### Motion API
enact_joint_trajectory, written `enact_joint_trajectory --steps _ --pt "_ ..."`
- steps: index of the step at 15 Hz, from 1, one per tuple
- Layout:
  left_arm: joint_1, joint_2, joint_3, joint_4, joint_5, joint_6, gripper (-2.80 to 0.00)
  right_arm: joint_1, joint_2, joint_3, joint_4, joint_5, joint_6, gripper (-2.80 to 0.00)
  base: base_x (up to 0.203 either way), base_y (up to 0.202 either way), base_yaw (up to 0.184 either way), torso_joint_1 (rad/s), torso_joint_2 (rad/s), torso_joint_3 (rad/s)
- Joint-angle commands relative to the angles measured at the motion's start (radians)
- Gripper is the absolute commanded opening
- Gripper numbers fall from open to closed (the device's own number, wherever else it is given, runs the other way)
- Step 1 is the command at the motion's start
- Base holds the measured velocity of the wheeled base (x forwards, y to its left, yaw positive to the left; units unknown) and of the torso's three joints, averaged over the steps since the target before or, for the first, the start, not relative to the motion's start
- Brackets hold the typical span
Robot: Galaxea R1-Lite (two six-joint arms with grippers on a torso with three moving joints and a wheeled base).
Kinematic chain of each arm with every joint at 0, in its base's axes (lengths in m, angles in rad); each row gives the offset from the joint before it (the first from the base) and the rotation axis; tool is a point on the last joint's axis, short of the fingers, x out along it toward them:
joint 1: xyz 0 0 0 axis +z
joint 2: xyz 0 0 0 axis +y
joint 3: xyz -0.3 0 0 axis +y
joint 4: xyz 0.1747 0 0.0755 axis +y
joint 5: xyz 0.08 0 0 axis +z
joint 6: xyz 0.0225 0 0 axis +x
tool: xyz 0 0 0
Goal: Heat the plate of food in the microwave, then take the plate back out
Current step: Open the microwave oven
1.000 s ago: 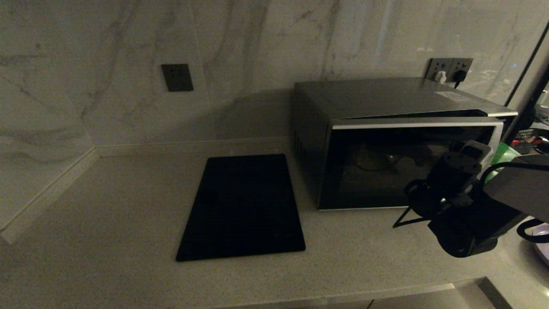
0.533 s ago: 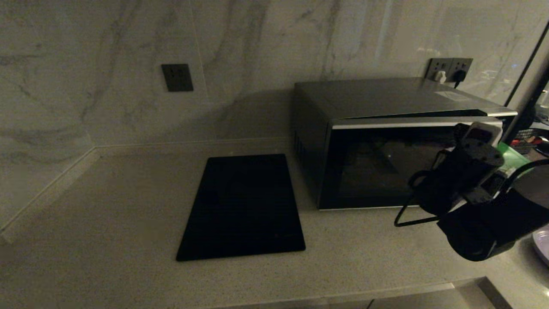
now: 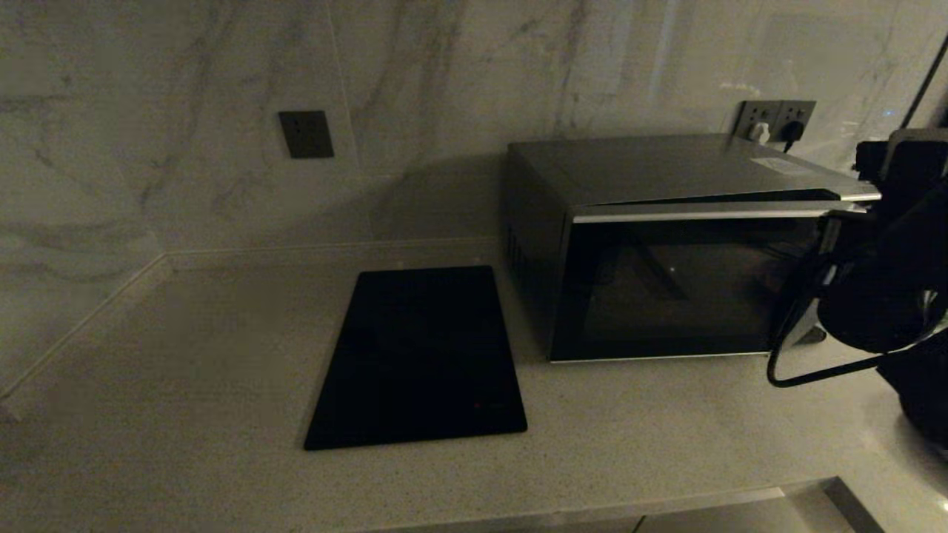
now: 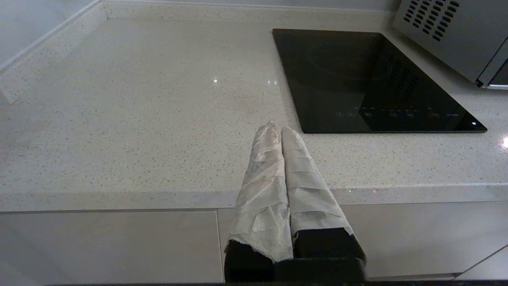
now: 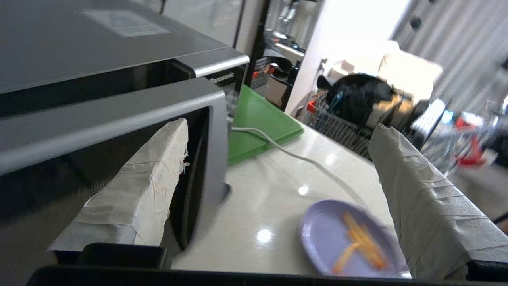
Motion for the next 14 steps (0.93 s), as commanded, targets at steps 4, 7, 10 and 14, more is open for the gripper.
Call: enact_joint_trajectory --steps 4,7,10,14 --pt "0.0 0.002 0.0 0.0 0.001 -0.001 -2.8 0.042 -0.249 -0.14 0.573 0.071 -0.024 0.0 0.0 0.0 0.0 0.0 0.0 0.0" --pt "0.0 0.002 0.0 0.0 0.001 -0.001 -2.8 0.06 -0.297 -0.212 0.719 0.109 -0.032 0.0 0.0 0.0 0.0 0.0 0.0 0.0" --pt "0.0 0.002 0.0 0.0 0.001 -0.001 -2.8 0.067 -0.345 -0.298 0.897 0.119 -0.032 0.0 0.0 0.0 0.0 0.0 0.0 0.0" --pt "0.0 0.002 0.0 0.0 0.001 -0.001 -2.8 0.09 -0.399 -0.38 1.08 0.127 -0.03 -2.8 0.0 0.0 0.0 0.0 0.0 0.0"
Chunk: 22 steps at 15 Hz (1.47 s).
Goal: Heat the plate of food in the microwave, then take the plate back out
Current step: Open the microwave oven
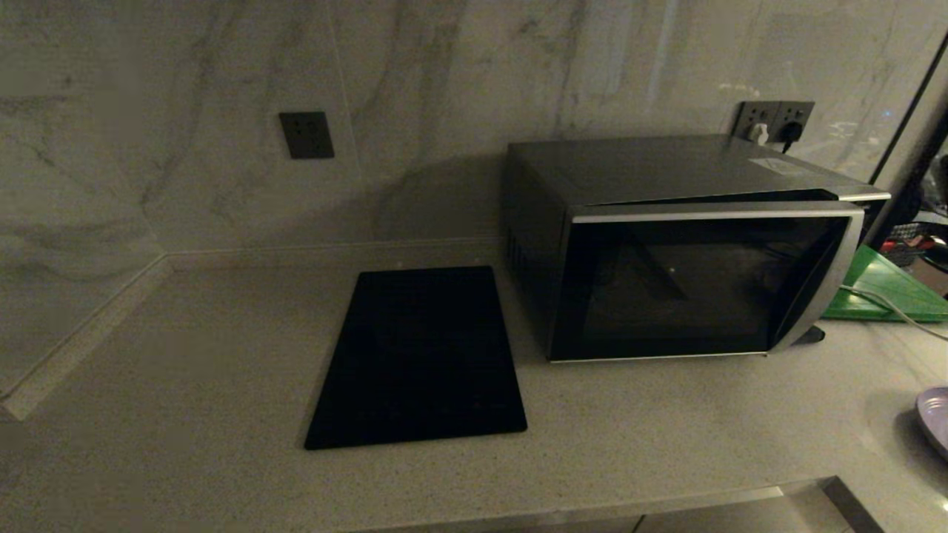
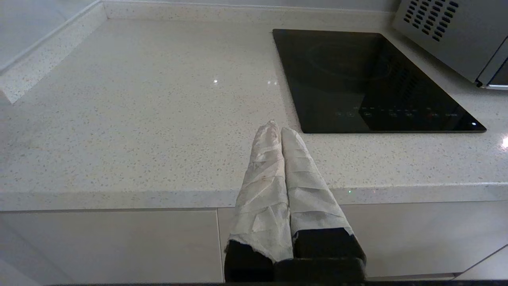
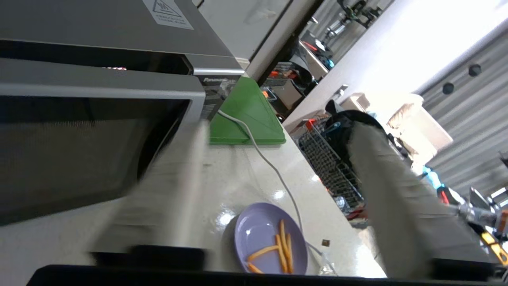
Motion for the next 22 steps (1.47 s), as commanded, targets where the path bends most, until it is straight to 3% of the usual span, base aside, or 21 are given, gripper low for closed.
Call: enact_joint_trajectory --steps 1,4,8,13,14,16,19,20,22 --pt "0.0 0.002 0.0 0.0 0.001 -0.001 -2.8 0.016 -0.047 -0.033 0.074 -0.006 -0.001 -2.8 0.0 0.0 0.0 0.0 0.0 0.0" --pt "0.0 0.002 0.0 0.0 0.001 -0.001 -2.8 0.031 -0.078 -0.117 0.248 -0.004 -0.001 -2.8 0.0 0.0 0.0 0.0 0.0 0.0" --pt "0.0 0.002 0.0 0.0 0.001 -0.001 -2.8 0.032 -0.069 -0.196 0.265 0.099 -0.039 -2.8 0.0 0.0 0.0 0.0 0.0 0.0" --pt "0.0 0.002 0.0 0.0 0.001 -0.001 -2.8 0.031 0.032 -0.326 0.305 0.174 -0.021 -2.8 0.0 0.0 0.0 0.0 0.0 0.0" --pt "0.0 0.002 0.0 0.0 0.001 -0.001 -2.8 0.02 0.036 -0.362 0.331 0.245 -0.022 -2.8 0.0 0.0 0.0 0.0 0.0 0.0" --pt "0.0 0.002 0.0 0.0 0.001 -0.001 -2.8 -0.092 0.03 -0.415 0.481 0.382 -0.024 -2.8 0.0 0.0 0.0 0.0 0.0 0.0" --pt "0.0 0.002 0.0 0.0 0.001 -0.001 -2.8 -0.302 0.017 -0.465 0.706 0.729 -0.011 -2.8 0.0 0.0 0.0 0.0 0.0 0.0" --pt "0.0 0.002 0.0 0.0 0.001 -0.001 -2.8 -0.369 0.023 -0.493 0.755 0.848 0.03 -2.8 0.0 0.0 0.0 0.0 0.0 0.0" --pt "0.0 0.002 0.0 0.0 0.001 -0.001 -2.8 -0.441 0.084 -0.597 0.793 0.937 0.239 -2.8 0.0 0.0 0.0 0.0 0.0 0.0"
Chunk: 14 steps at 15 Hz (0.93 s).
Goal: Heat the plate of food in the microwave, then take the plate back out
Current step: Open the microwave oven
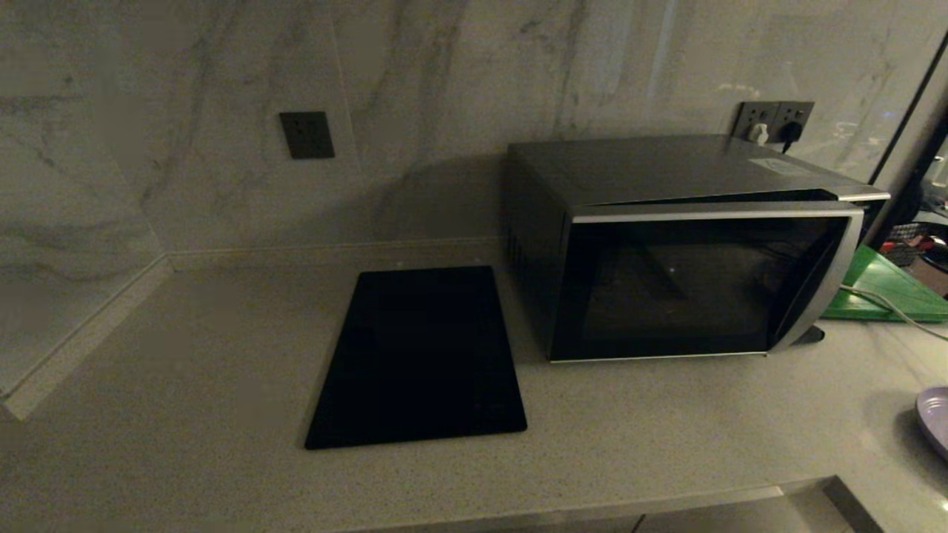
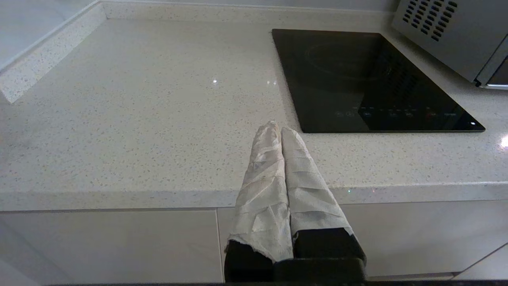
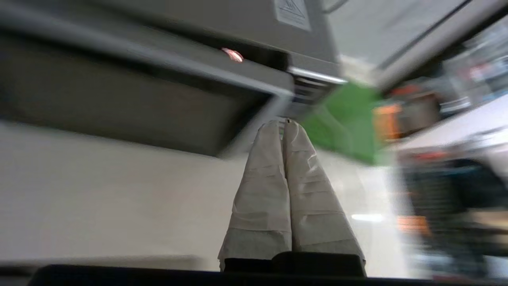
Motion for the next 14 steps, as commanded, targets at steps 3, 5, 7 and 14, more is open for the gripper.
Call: enact_joint_trajectory --steps 3,5,7,14 --pt "0.0 0.002 0.0 0.0 0.001 0.0 -2.8 -0.102 0.181 -0.249 0.027 0.112 0.455 -2.8 0.0 0.0 0.0 0.0 0.0 0.0" --pt "0.0 0.002 0.0 0.0 0.001 0.0 -2.8 -0.107 0.257 -0.311 0.02 0.114 0.617 -2.8 0.0 0.0 0.0 0.0 0.0 0.0" --pt "0.0 0.002 0.0 0.0 0.001 0.0 -2.8 -0.107 0.321 -0.317 0.014 0.107 0.647 -2.8 0.0 0.0 0.0 0.0 0.0 0.0" --pt "0.0 0.002 0.0 0.0 0.001 0.0 -2.8 -0.079 0.469 -0.318 0.012 0.079 0.679 -2.8 0.0 0.0 0.0 0.0 0.0 0.0"
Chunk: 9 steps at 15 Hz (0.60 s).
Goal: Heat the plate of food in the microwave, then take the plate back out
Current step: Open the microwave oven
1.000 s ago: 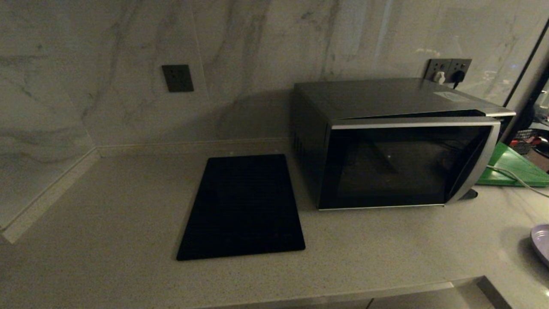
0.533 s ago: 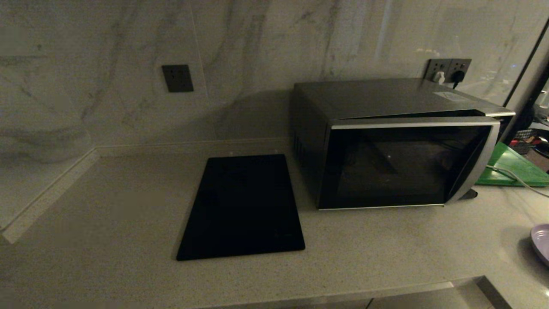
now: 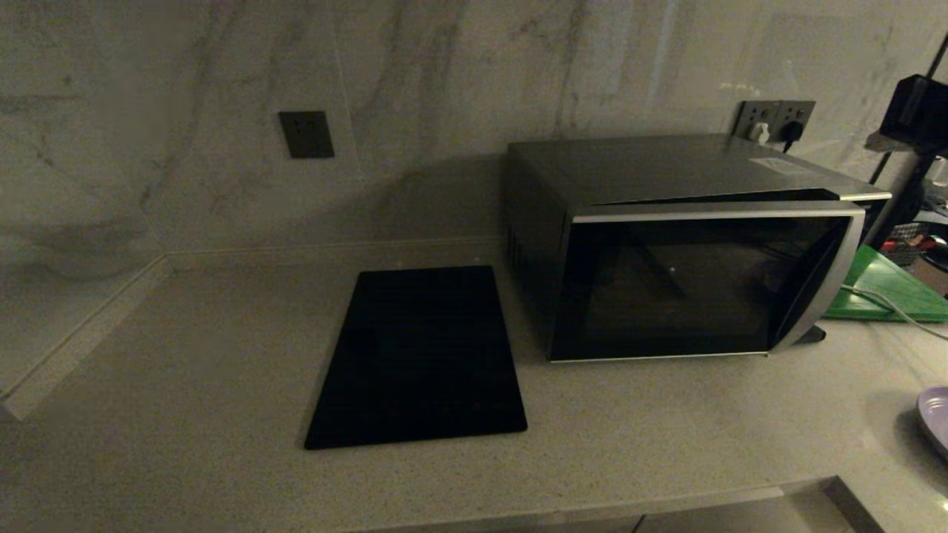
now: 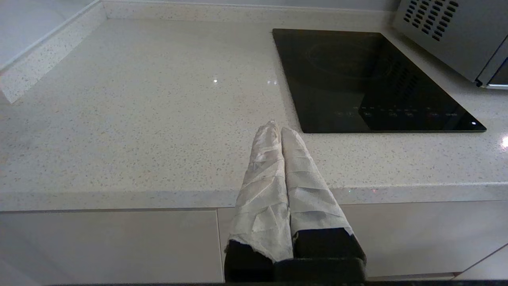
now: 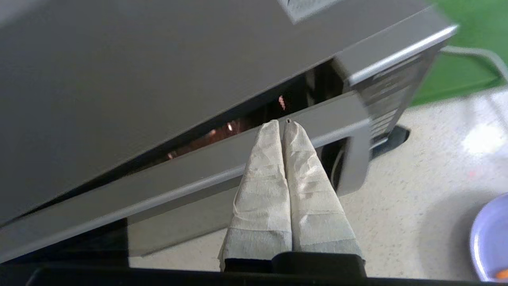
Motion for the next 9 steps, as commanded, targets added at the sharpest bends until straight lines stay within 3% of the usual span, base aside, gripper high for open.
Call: enact_joint_trajectory --steps 1,9 --pt "0.0 0.002 0.0 0.0 0.001 -0.001 -2.8 0.008 0.07 0.0 0.004 -0.005 -0.002 -2.8 0.0 0.0 0.0 0.0 0.0 0.0" --pt "0.0 0.002 0.0 0.0 0.001 -0.001 -2.8 0.009 0.169 -0.012 -0.009 -0.039 -0.004 -2.8 0.0 0.0 0.0 0.0 0.0 0.003"
